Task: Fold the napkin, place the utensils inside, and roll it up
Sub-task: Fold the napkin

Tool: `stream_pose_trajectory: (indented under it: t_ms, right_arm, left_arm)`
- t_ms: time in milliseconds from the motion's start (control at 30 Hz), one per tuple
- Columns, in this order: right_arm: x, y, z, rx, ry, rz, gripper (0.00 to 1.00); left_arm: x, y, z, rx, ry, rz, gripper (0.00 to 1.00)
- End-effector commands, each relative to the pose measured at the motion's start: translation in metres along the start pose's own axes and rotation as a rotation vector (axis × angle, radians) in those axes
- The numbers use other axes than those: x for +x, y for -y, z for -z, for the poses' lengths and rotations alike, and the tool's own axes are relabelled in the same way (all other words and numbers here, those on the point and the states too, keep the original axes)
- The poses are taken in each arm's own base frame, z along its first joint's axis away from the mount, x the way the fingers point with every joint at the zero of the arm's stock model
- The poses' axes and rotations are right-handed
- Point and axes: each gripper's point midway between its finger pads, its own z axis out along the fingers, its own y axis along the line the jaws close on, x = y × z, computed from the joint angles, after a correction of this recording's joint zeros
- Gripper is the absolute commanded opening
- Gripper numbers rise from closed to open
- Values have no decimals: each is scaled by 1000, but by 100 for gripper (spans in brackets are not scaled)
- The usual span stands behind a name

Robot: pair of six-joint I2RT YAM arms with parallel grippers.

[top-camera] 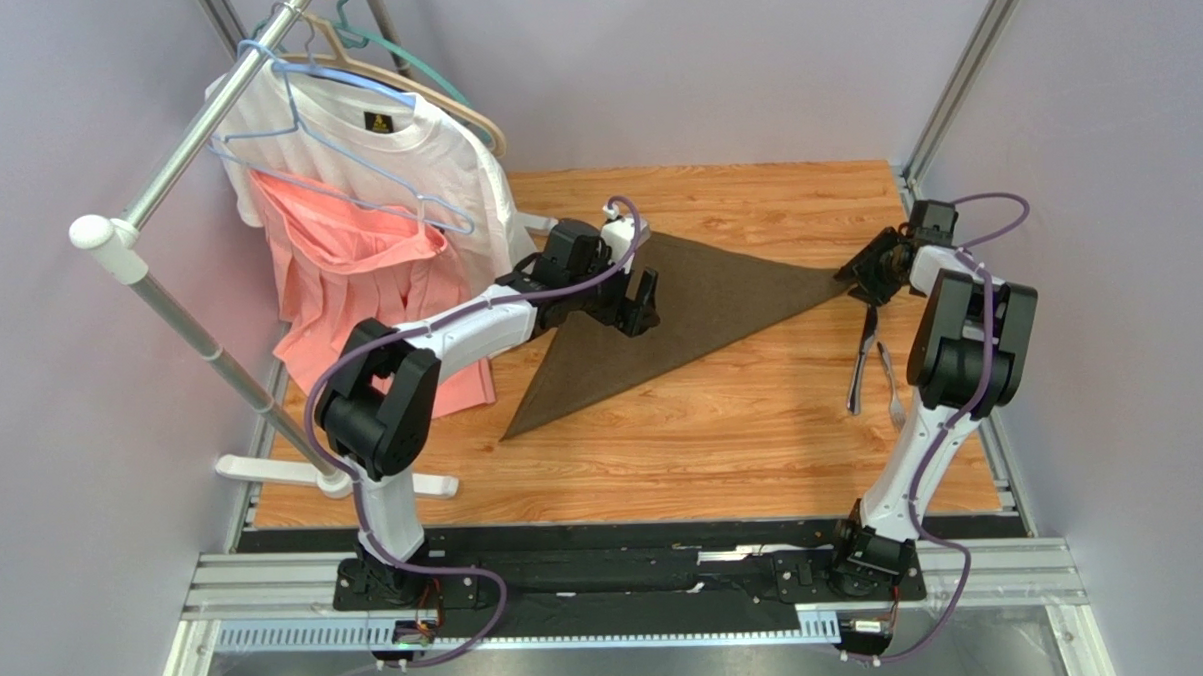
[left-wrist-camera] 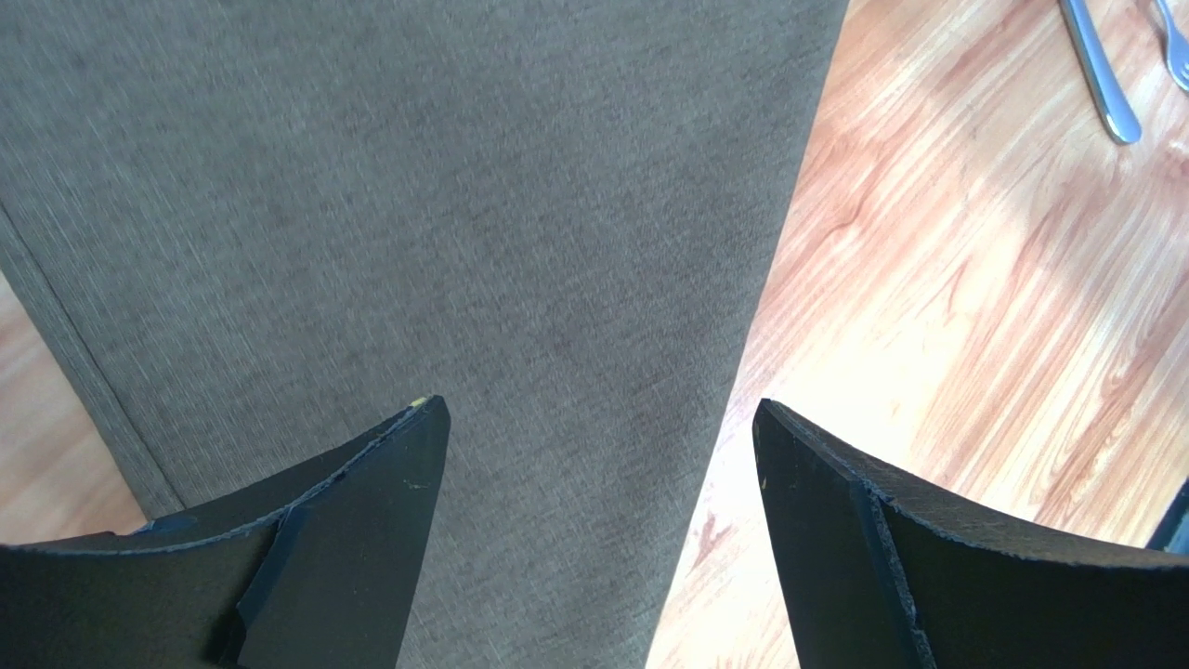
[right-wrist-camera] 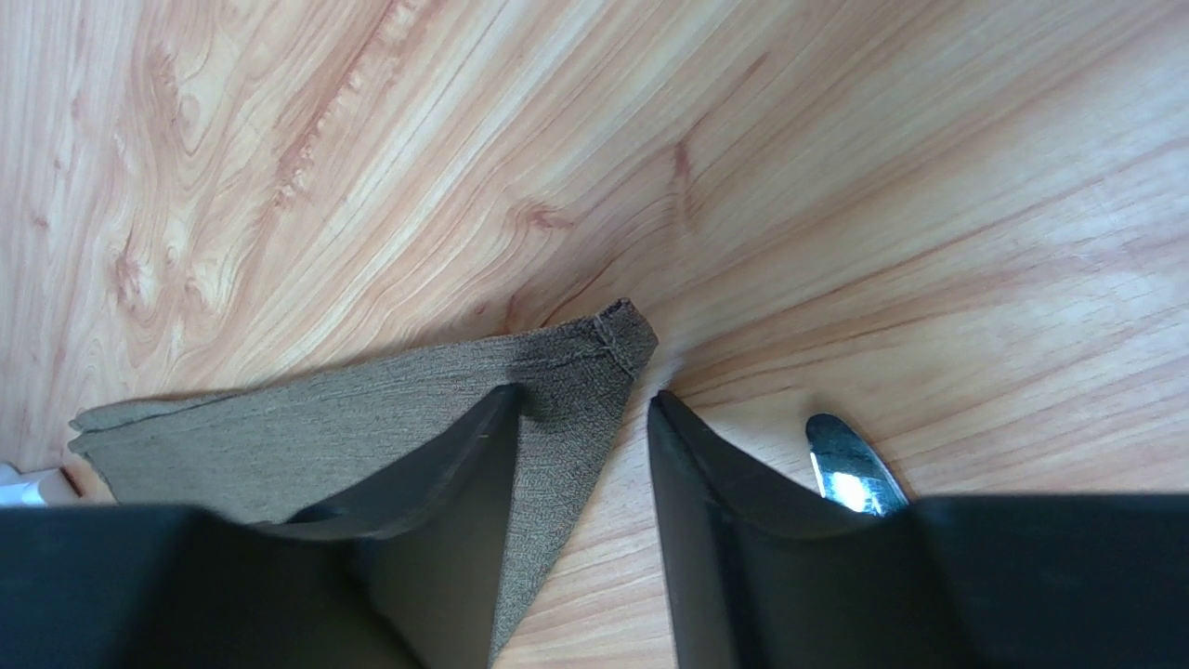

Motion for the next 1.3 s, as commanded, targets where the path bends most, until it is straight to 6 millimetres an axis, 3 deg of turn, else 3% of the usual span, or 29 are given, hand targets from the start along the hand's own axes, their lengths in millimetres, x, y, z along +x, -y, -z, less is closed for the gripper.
stream_pose_trajectory:
  t_ms: [0,400,600,833,1100,1200,1267]
  right_arm:
    - [0,15,-10,61,23,20,40]
    - [0,26,-17,111,3,39,20]
    - [-3,37,-18,159,4,65,0]
    - [-14,59,-7,205,27,39,0]
    - [-19,60,-1,211,38,39,0]
    - [-21,56,2,194,42,39,5]
    - [-23,51,7,183,49,46,14]
  left_arm:
    - [-24,13,20,11,75,-8,89]
    - [-9,8,41,-43,63,-10,89]
    - [-6,15,57,-38,79,-10,89]
    - [-2,22,76,-27,97,-10,89]
    - [42,26,77,-3,40,59,88]
    - [52,30,78,20,55,89,89]
    - [62,30,78,22,49,106,88]
